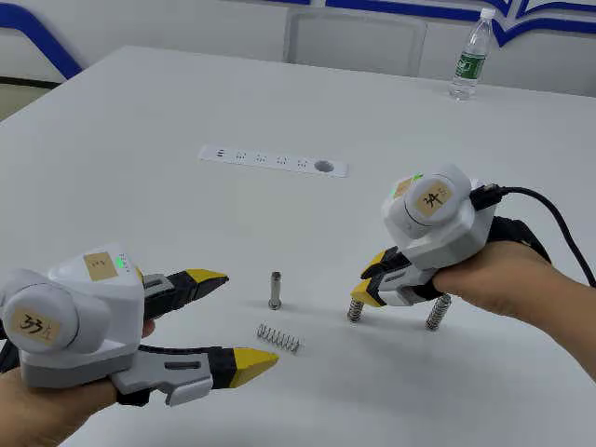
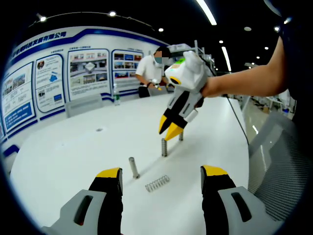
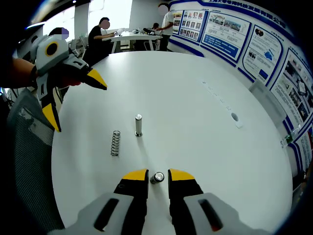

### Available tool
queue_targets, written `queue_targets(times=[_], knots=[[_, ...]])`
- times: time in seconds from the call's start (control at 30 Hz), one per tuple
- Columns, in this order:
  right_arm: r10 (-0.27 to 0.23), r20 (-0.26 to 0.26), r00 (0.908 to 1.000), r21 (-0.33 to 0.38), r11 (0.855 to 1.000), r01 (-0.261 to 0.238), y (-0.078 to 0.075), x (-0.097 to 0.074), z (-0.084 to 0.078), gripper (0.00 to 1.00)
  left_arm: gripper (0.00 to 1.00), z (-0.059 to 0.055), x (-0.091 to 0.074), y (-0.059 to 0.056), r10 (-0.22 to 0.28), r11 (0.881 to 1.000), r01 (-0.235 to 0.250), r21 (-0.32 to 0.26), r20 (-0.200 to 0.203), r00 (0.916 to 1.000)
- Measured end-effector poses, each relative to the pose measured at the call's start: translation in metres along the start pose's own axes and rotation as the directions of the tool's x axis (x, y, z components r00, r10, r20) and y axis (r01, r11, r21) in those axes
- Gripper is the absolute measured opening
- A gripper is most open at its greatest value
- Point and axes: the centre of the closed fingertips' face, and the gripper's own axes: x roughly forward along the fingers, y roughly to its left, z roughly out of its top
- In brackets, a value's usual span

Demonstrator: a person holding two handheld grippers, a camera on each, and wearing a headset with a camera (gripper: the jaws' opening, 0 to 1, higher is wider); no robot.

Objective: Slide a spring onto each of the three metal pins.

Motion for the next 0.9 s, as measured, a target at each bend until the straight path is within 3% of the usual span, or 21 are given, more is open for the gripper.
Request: queue_targets(times=[0.13,0.33,0.53,0.9], knots=[[0.007,0.031,0.9995,-0.033,0.999,-0.006,0.009,-0.004,0.016,0.17,0.66,0.0,0.0,-0.001,-0.002,1.0,0.002,0.001,-0.002,1.0],[0.05,0.068,0.9964,-0.014,0.999,-0.049,0.025,0.003,0.031,0.17,0.66,0.0,0.0,-0.001,0.0,1.0,0.0,0.002,-0.001,1.0],[0.099,0.048,0.9939,-0.015,0.995,-0.098,0.047,0.017,0.028,0.17,0.66,-0.002,-0.001,0.0,0.003,1.0,-0.003,-0.001,-0.001,1.0],[0.172,-0.012,0.9849,0.012,0.985,-0.172,0.08,0.051,0.006,0.17,0.66,-0.004,0.001,-0.001,-0.002,1.0,0.002,-0.002,-0.006,1.0]])
